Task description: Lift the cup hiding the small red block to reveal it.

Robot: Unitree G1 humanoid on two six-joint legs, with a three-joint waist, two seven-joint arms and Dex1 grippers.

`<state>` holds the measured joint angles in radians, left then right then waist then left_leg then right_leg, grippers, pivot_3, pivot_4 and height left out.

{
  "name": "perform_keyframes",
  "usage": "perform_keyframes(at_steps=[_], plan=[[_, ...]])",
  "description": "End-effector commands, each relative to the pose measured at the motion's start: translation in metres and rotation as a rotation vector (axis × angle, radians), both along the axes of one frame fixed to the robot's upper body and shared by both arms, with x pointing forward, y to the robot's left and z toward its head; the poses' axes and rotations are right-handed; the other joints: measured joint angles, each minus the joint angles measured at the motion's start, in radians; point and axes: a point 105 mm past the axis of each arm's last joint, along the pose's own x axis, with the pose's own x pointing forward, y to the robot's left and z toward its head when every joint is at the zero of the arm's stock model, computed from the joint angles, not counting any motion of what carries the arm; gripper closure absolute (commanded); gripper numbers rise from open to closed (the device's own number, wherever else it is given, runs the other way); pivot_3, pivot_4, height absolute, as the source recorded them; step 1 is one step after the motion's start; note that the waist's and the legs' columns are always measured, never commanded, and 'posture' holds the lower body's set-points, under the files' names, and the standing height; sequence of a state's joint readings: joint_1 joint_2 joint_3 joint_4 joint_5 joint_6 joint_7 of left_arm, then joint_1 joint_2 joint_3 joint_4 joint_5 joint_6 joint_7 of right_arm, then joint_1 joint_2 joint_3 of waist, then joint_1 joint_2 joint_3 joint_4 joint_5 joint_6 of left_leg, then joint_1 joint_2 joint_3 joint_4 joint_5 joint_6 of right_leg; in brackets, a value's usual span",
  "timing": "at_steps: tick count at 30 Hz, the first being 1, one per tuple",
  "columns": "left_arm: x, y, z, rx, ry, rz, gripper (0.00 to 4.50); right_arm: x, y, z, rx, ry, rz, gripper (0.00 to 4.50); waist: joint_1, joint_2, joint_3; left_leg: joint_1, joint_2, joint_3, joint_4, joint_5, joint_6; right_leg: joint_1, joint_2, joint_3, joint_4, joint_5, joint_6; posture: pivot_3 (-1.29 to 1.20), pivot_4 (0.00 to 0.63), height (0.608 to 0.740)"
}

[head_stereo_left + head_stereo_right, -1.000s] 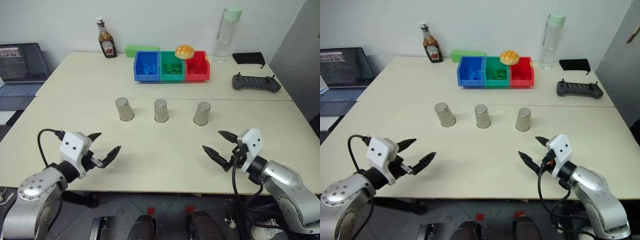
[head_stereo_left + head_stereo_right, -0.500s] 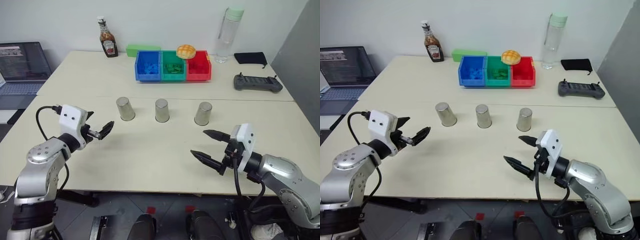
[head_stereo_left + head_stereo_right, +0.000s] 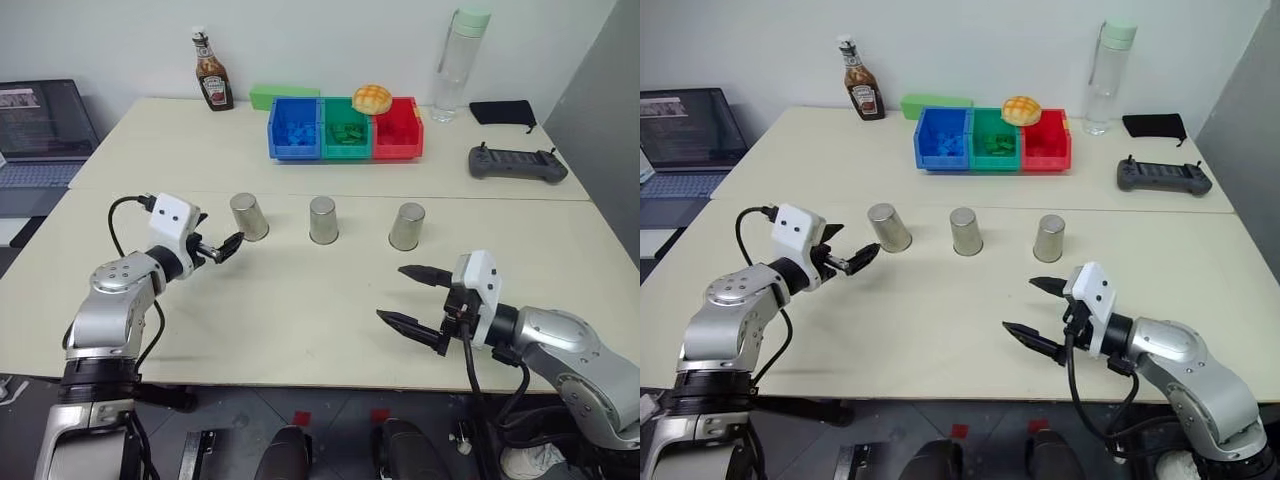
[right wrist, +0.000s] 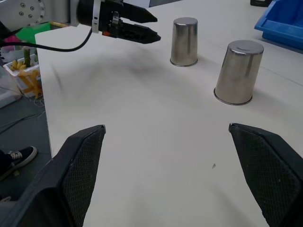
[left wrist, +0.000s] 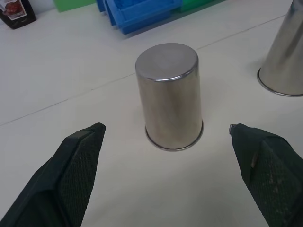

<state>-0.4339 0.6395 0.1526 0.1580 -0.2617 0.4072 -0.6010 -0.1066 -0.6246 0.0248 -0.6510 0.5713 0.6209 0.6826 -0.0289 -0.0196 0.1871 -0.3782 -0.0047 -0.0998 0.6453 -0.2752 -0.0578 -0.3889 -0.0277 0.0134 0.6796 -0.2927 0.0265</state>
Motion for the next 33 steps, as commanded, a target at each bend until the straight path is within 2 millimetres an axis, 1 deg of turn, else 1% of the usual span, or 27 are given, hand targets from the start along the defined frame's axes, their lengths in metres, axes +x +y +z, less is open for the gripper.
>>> perform_keyframes(at_steps=[1, 6, 10, 19, 21, 22, 23, 26, 28, 29, 33], plan=[[0.01, -0.006, 0.008, -0.004, -0.032, -0.011, 0.0, -0.001, 0.003, 0.01, 0.013, -0.051, 0.017, 0.04, 0.0, 0.0, 0.0, 0.0, 0.0, 0.0, 0.0, 0.0, 0.0, 0.0, 0.0, 0.0, 0.0, 0.0, 0.0, 0.0, 0.15, 0.74], [0.027, -0.013, 0.008, -0.022, -0.037, 0.005, 0.0, 0.001, 0.003, 0.013, 0.015, -0.058, 0.014, 0.04, 0.0, 0.0, 0.0, 0.0, 0.0, -0.001, 0.0, 0.0, 0.0, 0.0, 0.0, -0.002, 0.0, 0.0, 0.0, 0.0, 0.15, 0.74], [0.036, -0.017, 0.009, -0.036, -0.035, 0.002, 0.0, 0.002, 0.003, 0.016, 0.017, -0.061, 0.011, 0.04, 0.0, 0.0, 0.0, -0.001, -0.001, 0.0, 0.001, 0.0, 0.0, 0.0, 0.0, -0.004, 0.0, 0.0, 0.001, 0.0, 0.15, 0.74], [0.058, -0.017, 0.012, -0.035, -0.045, 0.037, 0.0, 0.002, 0.005, 0.018, 0.019, -0.061, 0.008, 0.04, 0.0, 0.0, 0.0, -0.001, -0.001, 0.0, 0.001, 0.0, 0.0, 0.0, 0.0, -0.005, 0.001, 0.001, 0.001, 0.0, 0.15, 0.74], [0.061, -0.018, 0.013, -0.05, -0.04, 0.032, 0.37, 0.002, 0.006, 0.019, 0.019, -0.062, 0.009, 0.0, 0.0, 0.0, 0.0, -0.002, -0.001, 0.0, 0.002, 0.0, 0.0, 0.0, 0.0, -0.005, 0.001, 0.001, 0.001, 0.0, 0.15, 0.74], [0.062, -0.018, 0.012, -0.054, -0.037, 0.033, 0.47, 0.002, 0.006, 0.019, 0.019, -0.063, 0.009, 0.0, 0.0, 0.0, 0.0, -0.001, -0.001, 0.0, 0.001, 0.0, 0.0, 0.0, 0.0, -0.005, 0.001, 0.001, 0.001, 0.0, 0.15, 0.74], [0.063, -0.019, 0.012, -0.054, -0.034, 0.03, 0.76, 0.002, 0.007, 0.02, 0.021, -0.064, 0.008, 0.0, -0.001, 0.0, 0.0, -0.002, -0.001, 0.0, 0.002, 0.0, 0.0, 0.0, 0.0, -0.005, 0.001, 0.001, 0.001, 0.0, 0.15, 0.74], [0.064, -0.019, 0.009, -0.054, -0.018, 0.023, 1.26, 0.002, 0.007, 0.021, 0.022, -0.065, 0.006, 0.0, -0.003, 0.0, 0.0, -0.002, -0.001, 0.001, 0.001, 0.0, 0.0, -0.001, 0.0, -0.005, 0.001, 0.001, 0.001, 0.0, 0.15, 0.74], [0.065, -0.019, 0.009, -0.048, -0.02, 0.022, 1.69, 0.003, 0.006, 0.021, 0.022, -0.066, 0.005, 0.0, -0.002, 0.0, 0.0, -0.002, -0.001, 0.0, 0.001, 0.0, 0.0, -0.001, 0.0, -0.005, 0.001, 0.001, 0.001, 0.0, 0.15, 0.74], [0.066, -0.019, 0.01, -0.05, -0.024, 0.024, 1.81, 0.003, 0.007, 0.022, 0.023, -0.067, 0.004, 0.0, -0.002, 0.0, 0.0, -0.002, -0.001, 0.0, 0.001, 0.0, 0.0, -0.001, 0.0, -0.005, 0.001, 0.001, 0.001, 0.0, 0.15, 0.74], [0.067, -0.018, 0.011, -0.054, -0.028, 0.03, 1.81, 0.004, 0.008, 0.023, 0.027, -0.07, 0.003, 0.0, -0.002, 0.0, 0.0, -0.002, -0.001, 0.001, 0.002, 0.0, 0.0, -0.001, 0.0, -0.005, 0.001, 0.001, 0.001, 0.0, 0.15, 0.74]])
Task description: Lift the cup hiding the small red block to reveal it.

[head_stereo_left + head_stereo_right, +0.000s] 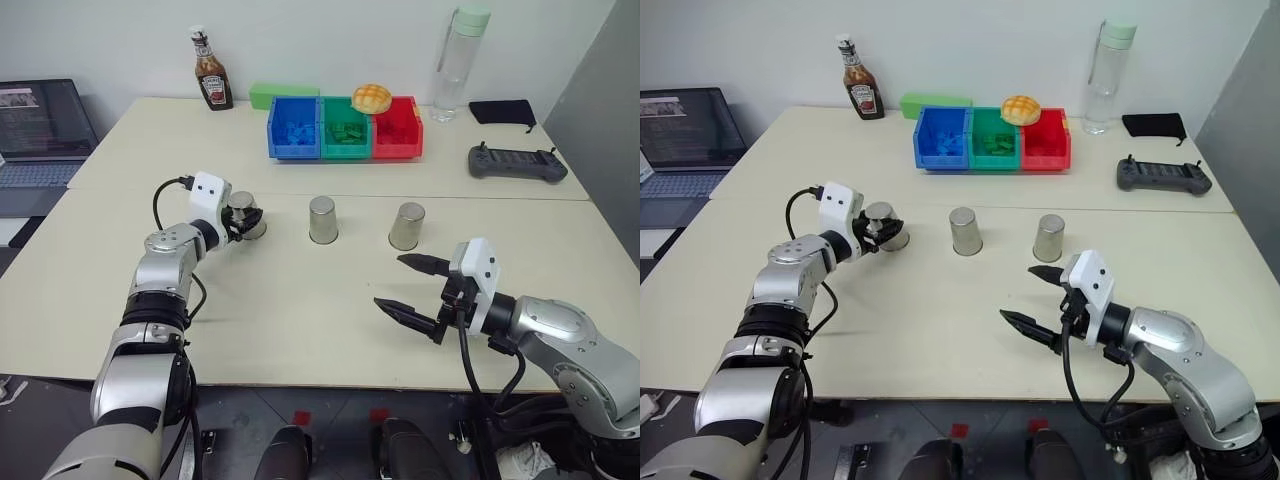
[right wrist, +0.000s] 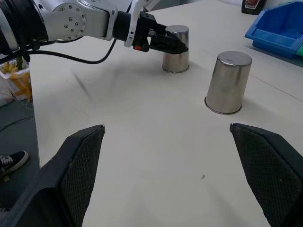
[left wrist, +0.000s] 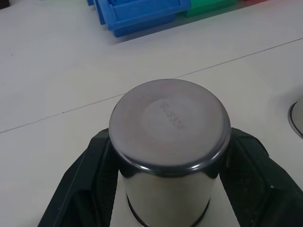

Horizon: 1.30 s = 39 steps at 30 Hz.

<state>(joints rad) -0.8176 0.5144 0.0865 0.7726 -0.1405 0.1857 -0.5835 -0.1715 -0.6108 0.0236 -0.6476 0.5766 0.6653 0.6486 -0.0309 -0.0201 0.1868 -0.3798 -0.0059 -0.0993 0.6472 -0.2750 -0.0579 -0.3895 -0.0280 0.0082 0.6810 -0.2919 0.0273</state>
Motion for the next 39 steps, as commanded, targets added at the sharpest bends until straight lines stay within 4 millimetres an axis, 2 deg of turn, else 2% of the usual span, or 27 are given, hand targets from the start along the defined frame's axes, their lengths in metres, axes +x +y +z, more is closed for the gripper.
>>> perform_keyframes(at_steps=[1, 3, 7, 9, 14, 17, 19, 22, 29, 36, 38, 39], plan=[[0.003, 0.0, 0.015, 0.003, -0.052, -0.004, 1.81, -0.005, 0.005, 0.013, 0.023, -0.047, 0.024, 0.0, 0.0, 0.0, 0.0, 0.0, 0.0, 0.0, 0.0, 0.0, 0.0, 0.0, 0.0, 0.0, 0.0, 0.0, 0.0, 0.0, 0.15, 0.74], [0.002, 0.0, 0.019, -0.023, -0.068, -0.002, 1.81, -0.004, 0.006, 0.013, 0.024, -0.048, 0.024, 0.0, 0.0, 0.0, 0.0, 0.0, 0.0, 0.0, 0.0, 0.0, 0.0, 0.0, 0.0, 0.0, 0.0, 0.0, 0.0, 0.0, 0.15, 0.74], [-0.006, -0.006, 0.046, -0.087, -0.143, -0.054, 1.81, -0.005, 0.006, 0.012, 0.023, -0.049, 0.023, 0.0, 0.0, 0.0, 0.0, 0.0, 0.0, 0.0, 0.0, 0.0, 0.0, 0.0, 0.0, 0.0, 0.0, 0.0, 0.0, 0.0, 0.15, 0.74], [-0.012, -0.003, 0.06, -0.125, -0.174, -0.062, 1.81, -0.005, 0.006, 0.012, 0.023, -0.049, 0.022, 0.0, 0.0, 0.0, 0.0, -0.001, 0.0, -0.001, 0.0, 0.0, 0.0, 0.0, 0.0, 0.0, 0.0, 0.0, 0.0, 0.0, 0.15, 0.74], [-0.025, 0.028, 0.086, -0.099, -0.246, 0.047, 1.81, -0.005, 0.004, 0.01, 0.023, -0.048, 0.014, 0.0, -0.005, 0.0, 0.0, 0.0, 0.001, -0.002, 0.0, 0.0, -0.001, 0.0, 0.0, 0.002, 0.0, 0.0, 0.0, 0.0, 0.15, 0.74], [-0.034, 0.058, 0.092, -0.053, -0.27, 0.148, 1.81, -0.005, 0.004, 0.009, 0.028, -0.048, 0.008, 0.0, -0.004, 0.0, 0.0, 0.001, 0.001, -0.003, 0.0, 0.0, 0.0, 0.0, 0.0, 0.002, 0.001, 0.0, 0.0, 0.0, 0.15, 0.74], [-0.038, 0.07, 0.087, -0.043, -0.26, 0.185, 1.81, -0.004, 0.004, 0.009, 0.031, -0.047, 0.007, 0.0, -0.002, 0.0, 0.0, 0.001, 0.001, -0.003, 0.0, 0.0, 0.0, 0.0, 0.0, 0.002, 0.001, 0.0, 0.0, 0.0, 0.15, 0.74], [-0.04, 0.078, 0.076, -0.039, -0.232, 0.21, 1.81, -0.004, 0.006, 0.008, 0.035, -0.044, 0.01, 0.0, 0.003, 0.0, 0.0, 0.001, 0.0, -0.003, 0.0, 0.0, 0.0, 0.0, 0.0, 0.002, 0.001, 0.0, 0.0, 0.0, 0.15, 0.74], [-0.038, 0.074, 0.04, -0.06, -0.147, 0.204, 1.81, -0.002, 0.008, 0.011, 0.038, -0.047, 0.019, 0.0, 0.006, -0.001, -0.001, 0.0, 0.0, -0.003, 0.002, 0.0, 0.0, 0.001, -0.001, 0.001, 0.001, 0.0, 0.0, 0.0, 0.15, 0.74], [-0.034, 0.081, 0.021, -0.027, -0.113, 0.241, 1.81, -0.002, 0.008, 0.012, 0.038, -0.043, 0.017, 0.0, 0.001, -0.001, -0.001, 0.0, 0.0, -0.003, 0.002, 0.0, 0.0, 0.001, -0.001, 0.0, 0.001, 0.0, 0.0, 0.0, 0.15, 0.74], [-0.033, 0.08, 0.016, -0.034, -0.102, 0.239, 1.11, -0.002, 0.008, 0.012, 0.039, -0.042, 0.015, 0.0, 0.001, -0.001, -0.001, 0.0, 0.0, -0.003, 0.002, 0.0, 0.0, 0.0, -0.001, 0.0, 0.001, 0.0, 0.0, 0.0, 0.15, 0.74], [-0.033, 0.08, 0.014, -0.035, -0.098, 0.237, 1.0, -0.002, 0.008, 0.012, 0.039, -0.041, 0.015, 0.0, 0.001, -0.001, -0.001, 0.0, 0.0, -0.003, 0.002, 0.0, 0.0, 0.0, -0.001, 0.0, 0.001, 0.0, 0.0, 0.0, 0.15, 0.74]])
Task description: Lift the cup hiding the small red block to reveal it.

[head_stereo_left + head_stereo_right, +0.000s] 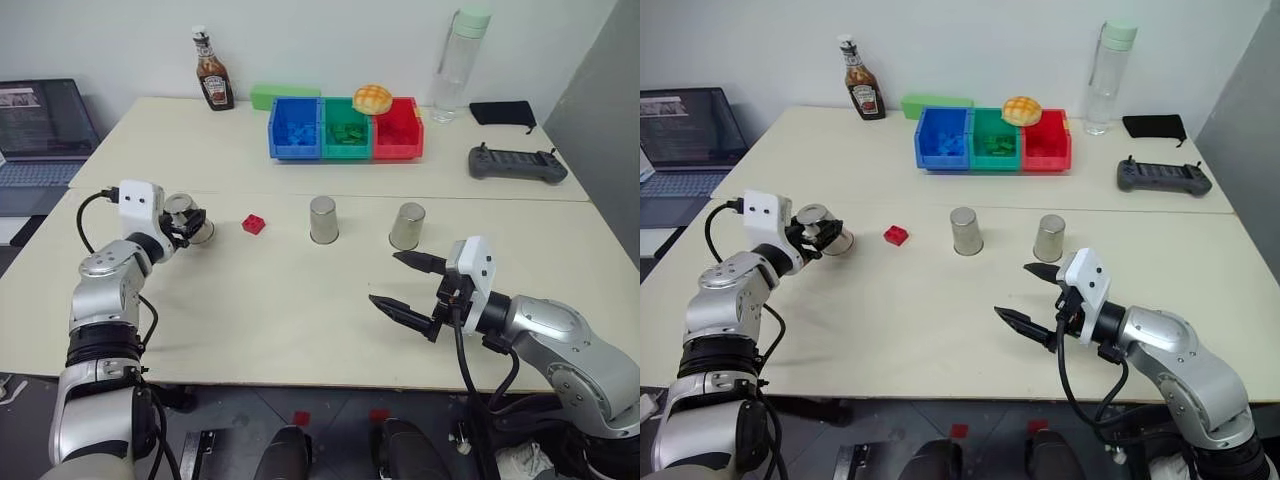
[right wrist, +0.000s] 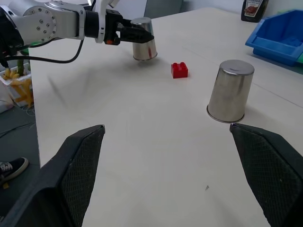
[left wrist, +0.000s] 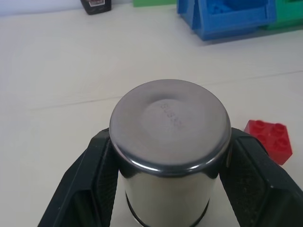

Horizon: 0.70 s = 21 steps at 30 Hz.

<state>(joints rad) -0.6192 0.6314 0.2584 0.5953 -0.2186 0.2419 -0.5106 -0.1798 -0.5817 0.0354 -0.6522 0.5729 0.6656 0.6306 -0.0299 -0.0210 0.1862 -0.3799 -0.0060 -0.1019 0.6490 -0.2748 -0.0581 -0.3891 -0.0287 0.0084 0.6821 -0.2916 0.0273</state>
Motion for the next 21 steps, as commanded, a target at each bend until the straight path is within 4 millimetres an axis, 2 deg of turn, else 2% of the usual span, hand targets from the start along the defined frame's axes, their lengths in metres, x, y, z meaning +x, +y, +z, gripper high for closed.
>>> perform_keyframes(at_steps=[1, 5, 9, 13, 21], plan=[[0.003, -0.002, 0.007, 0.018, -0.039, -0.01, 0.73, -0.003, 0.002, 0.009, 0.014, -0.033, 0.015, 0.0, 0.0, 0.0, 0.0, 0.0, 0.0, 0.0, 0.0, 0.0, 0.0, 0.0, 0.0, 0.0, 0.0, 0.0, 0.0, 0.0, 0.15, 0.74], [0.001, -0.005, 0.003, 0.015, -0.035, -0.028, 0.03, -0.003, 0.001, 0.008, 0.013, -0.031, 0.011, 0.0, 0.0, 0.0, 0.0, 0.0, 0.0, 0.0, 0.0, 0.0, 0.0, 0.0, 0.0, 0.0, 0.0, 0.0, 0.0, 0.0, 0.15, 0.74], [-0.003, -0.006, 0.008, 0.035, -0.056, -0.043, 0.03, -0.003, 0.001, 0.008, 0.012, -0.03, 0.008, 0.0, 0.0, 0.0, 0.0, 0.0, 0.0, 0.0, 0.0, 0.0, 0.0, 0.0, 0.0, 0.0, 0.0, 0.0, 0.0, 0.0, 0.15, 0.74], [-0.019, -0.005, 0.031, 0.072, -0.145, -0.056, 0.03, -0.004, 0.0, 0.007, 0.011, -0.031, 0.003, 0.0, -0.003, 0.0, 0.0, 0.0, 0.0, -0.002, 0.0, 0.0, 0.0, 0.0, 0.0, 0.002, 0.0, 0.0, 0.0, 0.0, 0.15, 0.74], [-0.05, 0.005, 0.048, 0.213, -0.194, 0.036, 0.03, -0.004, -0.001, 0.009, 0.015, -0.035, -0.001, 0.0, -0.001, 0.0, 0.0, 0.001, 0.002, -0.002, 0.0, 0.0, 0.0, 0.0, -0.001, 0.005, 0.0, 0.0, 0.001, 0.0, 0.15, 0.74]])
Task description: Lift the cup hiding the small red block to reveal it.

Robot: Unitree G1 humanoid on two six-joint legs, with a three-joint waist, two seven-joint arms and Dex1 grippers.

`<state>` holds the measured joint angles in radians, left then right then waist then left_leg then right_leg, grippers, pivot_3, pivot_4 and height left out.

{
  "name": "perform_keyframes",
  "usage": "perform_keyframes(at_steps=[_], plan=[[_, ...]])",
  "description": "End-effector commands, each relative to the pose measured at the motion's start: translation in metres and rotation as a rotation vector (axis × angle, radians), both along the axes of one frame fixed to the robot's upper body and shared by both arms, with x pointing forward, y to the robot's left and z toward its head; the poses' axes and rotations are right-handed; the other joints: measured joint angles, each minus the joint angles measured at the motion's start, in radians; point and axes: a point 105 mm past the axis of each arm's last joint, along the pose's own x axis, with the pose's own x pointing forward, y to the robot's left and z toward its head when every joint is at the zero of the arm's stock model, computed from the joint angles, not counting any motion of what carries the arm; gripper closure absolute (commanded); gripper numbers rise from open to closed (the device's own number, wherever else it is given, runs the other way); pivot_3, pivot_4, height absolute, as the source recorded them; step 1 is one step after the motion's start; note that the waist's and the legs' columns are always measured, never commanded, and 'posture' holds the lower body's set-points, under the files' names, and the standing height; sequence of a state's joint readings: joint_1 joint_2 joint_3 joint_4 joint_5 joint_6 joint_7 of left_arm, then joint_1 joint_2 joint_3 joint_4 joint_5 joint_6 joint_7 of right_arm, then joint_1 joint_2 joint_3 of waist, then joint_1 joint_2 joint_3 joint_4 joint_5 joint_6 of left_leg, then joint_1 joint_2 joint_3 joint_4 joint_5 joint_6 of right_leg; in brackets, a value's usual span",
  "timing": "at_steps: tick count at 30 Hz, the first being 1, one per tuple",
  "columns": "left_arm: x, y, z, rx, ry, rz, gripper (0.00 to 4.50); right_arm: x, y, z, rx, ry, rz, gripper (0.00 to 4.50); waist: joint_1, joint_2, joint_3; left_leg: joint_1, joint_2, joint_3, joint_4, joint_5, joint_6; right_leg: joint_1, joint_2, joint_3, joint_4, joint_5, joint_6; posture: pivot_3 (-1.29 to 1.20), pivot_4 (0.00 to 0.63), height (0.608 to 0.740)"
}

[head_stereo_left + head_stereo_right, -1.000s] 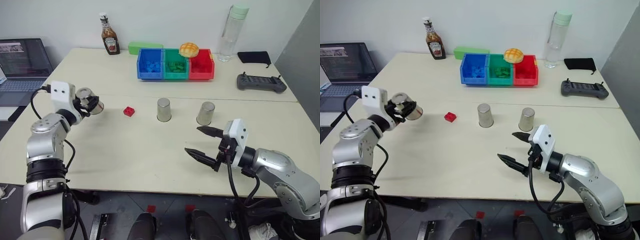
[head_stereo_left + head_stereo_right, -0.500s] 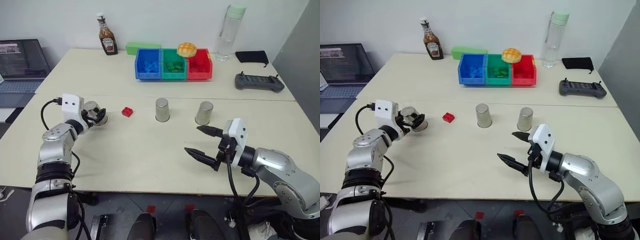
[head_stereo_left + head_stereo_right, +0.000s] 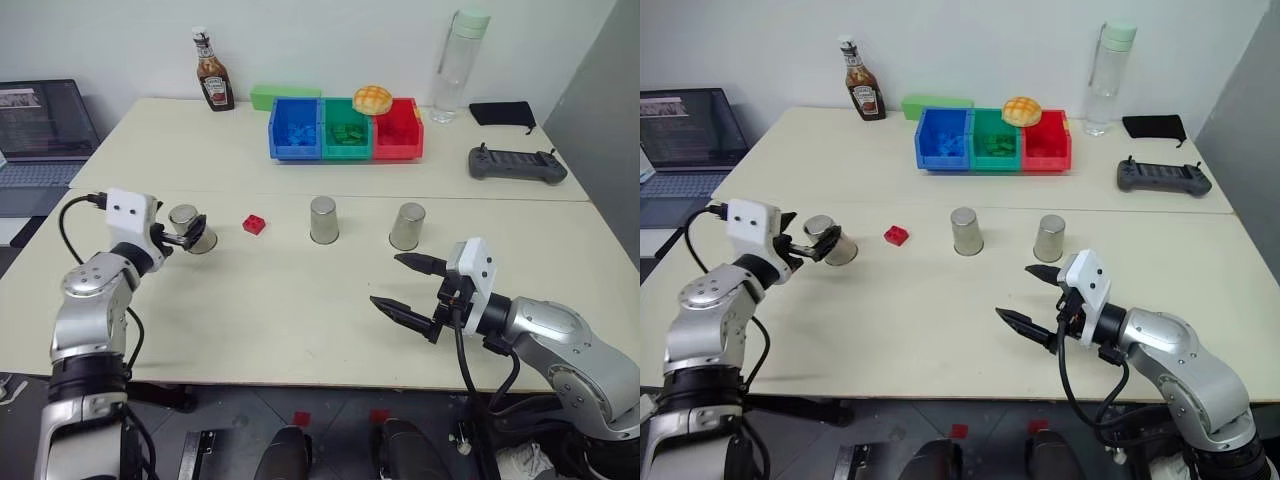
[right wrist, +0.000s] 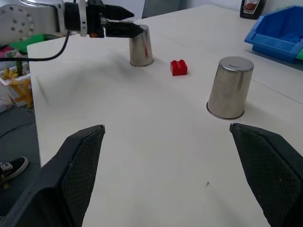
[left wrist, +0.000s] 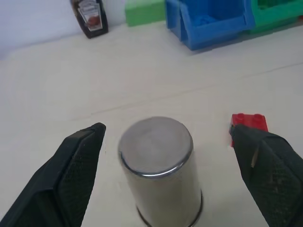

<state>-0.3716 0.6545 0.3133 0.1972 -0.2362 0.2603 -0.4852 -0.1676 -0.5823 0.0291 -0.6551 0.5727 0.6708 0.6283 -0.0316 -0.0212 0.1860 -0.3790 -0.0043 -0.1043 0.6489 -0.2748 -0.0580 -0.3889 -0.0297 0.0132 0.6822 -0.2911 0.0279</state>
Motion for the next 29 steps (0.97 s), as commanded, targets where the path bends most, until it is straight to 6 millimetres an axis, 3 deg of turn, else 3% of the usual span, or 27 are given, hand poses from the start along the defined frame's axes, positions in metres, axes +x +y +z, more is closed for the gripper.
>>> perform_keyframes(at_steps=[1, 4, 9, 17, 29], plan=[[-0.013, 0.011, 0.03, 0.082, -0.081, 0.071, 0.03, -0.003, 0.001, 0.011, 0.017, -0.045, 0.01, 0.0, 0.001, 0.0, 0.0, 0.0, 0.0, 0.0, 0.0, 0.0, 0.0, 0.0, 0.0, 0.0, 0.0, 0.0, 0.0, 0.0, 0.15, 0.74], [-0.03, -0.002, 0.033, 0.062, -0.052, -0.011, 0.03, -0.003, 0.001, 0.014, 0.02, -0.049, 0.019, 0.0, 0.001, 0.0, 0.0, 0.0, 0.0, 0.0, 0.0, 0.0, 0.0, 0.0, 0.0, -0.001, 0.0, 0.0, 0.0, 0.0, 0.15, 0.74], [-0.056, -0.031, 0.023, 0.015, 0.072, -0.177, 0.03, -0.002, -0.002, 0.015, 0.019, -0.015, 0.02, 0.0, 0.001, 0.0, 0.0, 0.0, 0.001, 0.0, 0.0, 0.0, 0.0, 0.0, 0.0, 0.0, 0.0, 0.0, 0.0, 0.0, 0.15, 0.74], [-0.075, -0.039, 0.011, -0.021, 0.186, -0.224, 0.03, -0.002, 0.0, 0.017, -0.008, 0.028, 0.034, 0.0, 0.001, 0.0, 0.0, 0.001, 0.0, 0.001, -0.001, 0.0, 0.0, 0.0, 0.002, -0.001, 0.0, 0.001, -0.001, 0.0, 0.15, 0.74], [-0.082, -0.032, 0.005, -0.061, 0.206, -0.197, 0.03, 0.001, 0.008, 0.013, -0.019, 0.019, 0.08, 0.0, 0.001, 0.0, 0.0, 0.002, 0.001, 0.003, -0.001, 0.0, 0.0, 0.001, 0.003, 0.001, 0.0, 0.001, -0.001, 0.0, 0.15, 0.74]])
